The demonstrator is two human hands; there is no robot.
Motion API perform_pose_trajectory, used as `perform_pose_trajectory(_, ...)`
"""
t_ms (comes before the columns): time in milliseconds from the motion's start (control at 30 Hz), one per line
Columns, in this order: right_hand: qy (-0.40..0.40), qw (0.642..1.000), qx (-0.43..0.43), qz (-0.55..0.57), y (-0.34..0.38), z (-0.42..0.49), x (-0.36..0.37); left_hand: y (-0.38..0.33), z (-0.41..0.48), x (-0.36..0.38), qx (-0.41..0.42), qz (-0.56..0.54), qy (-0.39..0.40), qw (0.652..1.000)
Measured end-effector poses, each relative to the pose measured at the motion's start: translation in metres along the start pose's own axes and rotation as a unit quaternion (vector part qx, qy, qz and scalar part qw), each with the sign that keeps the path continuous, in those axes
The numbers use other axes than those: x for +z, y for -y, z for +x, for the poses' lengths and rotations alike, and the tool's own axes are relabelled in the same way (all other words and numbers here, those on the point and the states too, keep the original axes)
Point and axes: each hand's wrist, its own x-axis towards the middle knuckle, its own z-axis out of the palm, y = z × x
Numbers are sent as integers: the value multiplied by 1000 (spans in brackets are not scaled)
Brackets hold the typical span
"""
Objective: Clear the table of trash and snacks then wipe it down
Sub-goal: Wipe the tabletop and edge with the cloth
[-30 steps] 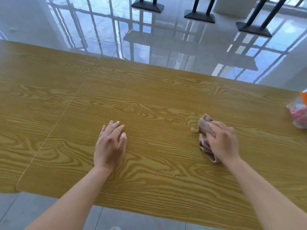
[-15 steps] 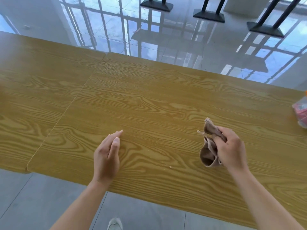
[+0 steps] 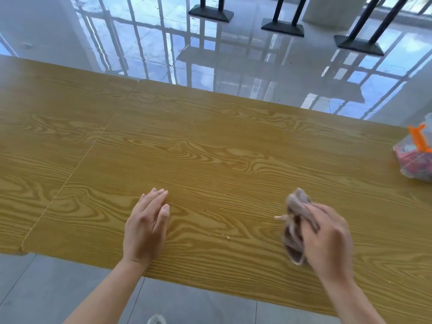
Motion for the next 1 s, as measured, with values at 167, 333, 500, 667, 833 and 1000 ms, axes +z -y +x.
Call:
perform_pose_trajectory(167, 10, 984, 104, -142, -12, -62, 2, 2, 0, 5, 20, 43, 22, 999)
perform_pose_trajectory(333, 34, 993, 43, -103, 67, -75, 45, 2, 0, 7, 21, 63, 32, 997)
perform_pose_trajectory(500, 30, 999, -19, 16, 98, -47, 41, 2, 1, 5, 19, 45, 37, 998)
perform_pose_trajectory(667, -46, 994, 86, -48, -6, -12, -14, 3, 2, 5, 18, 38, 29, 999)
perform_pose_trajectory(833, 5, 978, 134, -159, -8, -18, 13, 0, 2, 9, 8, 38, 22, 999)
perform_pose_trajectory(1000, 62, 992, -55, -96, 102, -41, 67, -4, 1, 5, -5, 10, 18, 1000)
